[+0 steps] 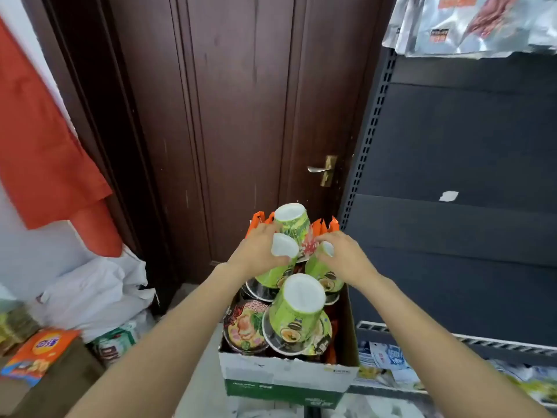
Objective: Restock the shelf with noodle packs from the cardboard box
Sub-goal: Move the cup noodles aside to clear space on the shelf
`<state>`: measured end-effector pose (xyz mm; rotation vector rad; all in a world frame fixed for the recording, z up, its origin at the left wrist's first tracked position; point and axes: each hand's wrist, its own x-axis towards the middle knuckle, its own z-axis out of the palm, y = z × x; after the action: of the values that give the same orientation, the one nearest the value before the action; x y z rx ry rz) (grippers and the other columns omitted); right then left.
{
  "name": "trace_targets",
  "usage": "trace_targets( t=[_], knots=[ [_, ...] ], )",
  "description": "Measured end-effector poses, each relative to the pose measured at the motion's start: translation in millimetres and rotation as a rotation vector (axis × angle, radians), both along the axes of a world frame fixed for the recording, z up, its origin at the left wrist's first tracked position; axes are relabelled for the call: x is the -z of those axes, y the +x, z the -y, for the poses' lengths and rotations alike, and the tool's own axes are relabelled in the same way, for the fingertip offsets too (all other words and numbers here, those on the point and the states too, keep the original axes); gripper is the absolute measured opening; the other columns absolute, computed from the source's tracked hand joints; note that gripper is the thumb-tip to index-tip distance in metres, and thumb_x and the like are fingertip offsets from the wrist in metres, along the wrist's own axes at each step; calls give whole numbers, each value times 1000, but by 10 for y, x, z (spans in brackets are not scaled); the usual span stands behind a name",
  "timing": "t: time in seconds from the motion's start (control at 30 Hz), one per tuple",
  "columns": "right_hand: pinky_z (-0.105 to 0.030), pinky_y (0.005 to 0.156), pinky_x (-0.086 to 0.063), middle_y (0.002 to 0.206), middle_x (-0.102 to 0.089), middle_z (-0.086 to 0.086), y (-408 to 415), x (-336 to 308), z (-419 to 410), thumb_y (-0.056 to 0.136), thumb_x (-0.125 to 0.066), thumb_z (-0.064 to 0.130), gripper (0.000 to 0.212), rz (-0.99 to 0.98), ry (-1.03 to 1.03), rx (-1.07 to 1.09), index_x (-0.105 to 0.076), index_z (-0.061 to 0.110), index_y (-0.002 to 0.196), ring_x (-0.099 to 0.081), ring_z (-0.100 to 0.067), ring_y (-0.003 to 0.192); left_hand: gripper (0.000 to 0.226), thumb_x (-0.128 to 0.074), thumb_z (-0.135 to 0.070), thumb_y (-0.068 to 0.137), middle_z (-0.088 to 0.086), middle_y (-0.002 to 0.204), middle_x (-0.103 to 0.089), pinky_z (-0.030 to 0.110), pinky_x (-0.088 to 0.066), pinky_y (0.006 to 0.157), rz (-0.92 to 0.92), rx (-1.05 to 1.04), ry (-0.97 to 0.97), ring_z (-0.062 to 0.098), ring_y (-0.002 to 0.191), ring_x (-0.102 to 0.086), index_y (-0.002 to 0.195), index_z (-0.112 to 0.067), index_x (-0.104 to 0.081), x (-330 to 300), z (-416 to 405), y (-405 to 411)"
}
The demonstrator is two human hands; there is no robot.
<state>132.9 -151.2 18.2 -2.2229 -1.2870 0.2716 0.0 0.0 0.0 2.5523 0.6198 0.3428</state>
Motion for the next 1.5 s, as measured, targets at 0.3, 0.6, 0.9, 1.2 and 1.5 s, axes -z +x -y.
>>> trace_targets(
  t=[0.3,0.6,0.9,1.2,1.5],
  knots=[
    [-54,108,-23,153,-16,-2,341,218,-113,84,-63,33,67,142,-262,-17,-31,42,141,-10,-27,141,79,-79,-26,73,10,149,-29,35,-18,113,-46,-21,-43,27,142,-14,138,-13,-36,-134,96,79],
    [-47,98,-34,136,-36,-5,314,81,-36,68,-79,43,83,243,-265,53,-36,36,138,-34,-30,124,94,-83,-42,63,5,130,-43,34,-29,103,92,-191,-28,24,122,-36,140,-16,-35,-130,140,-79],
    [-40,94,-42,132,-37,0,-16,-321,234,70,-76,41,74,307,-62,180,-39,35,134,-34,-25,121,78,-84,-31,65,-6,125,-42,22,-27,96,405,-164,39,14,120,-34,131,-23,-43,-547,334,-366],
    [-37,75,-42,121,-40,-6,-269,-680,841,70,-76,50,67,114,255,444,-39,28,121,-39,-27,114,70,-83,-36,61,-9,117,-48,15,-31,83,665,-250,-87,7,111,-43,121,-21,-49,-926,736,-440],
    [-38,78,-44,113,-51,-13,99,-701,1670,76,-67,55,67,-241,499,716,-34,11,112,-51,-30,102,78,-77,-51,62,-5,127,-52,40,-47,88,609,-355,-73,21,119,-45,128,-23,-46,-1030,1393,79]
  ],
)
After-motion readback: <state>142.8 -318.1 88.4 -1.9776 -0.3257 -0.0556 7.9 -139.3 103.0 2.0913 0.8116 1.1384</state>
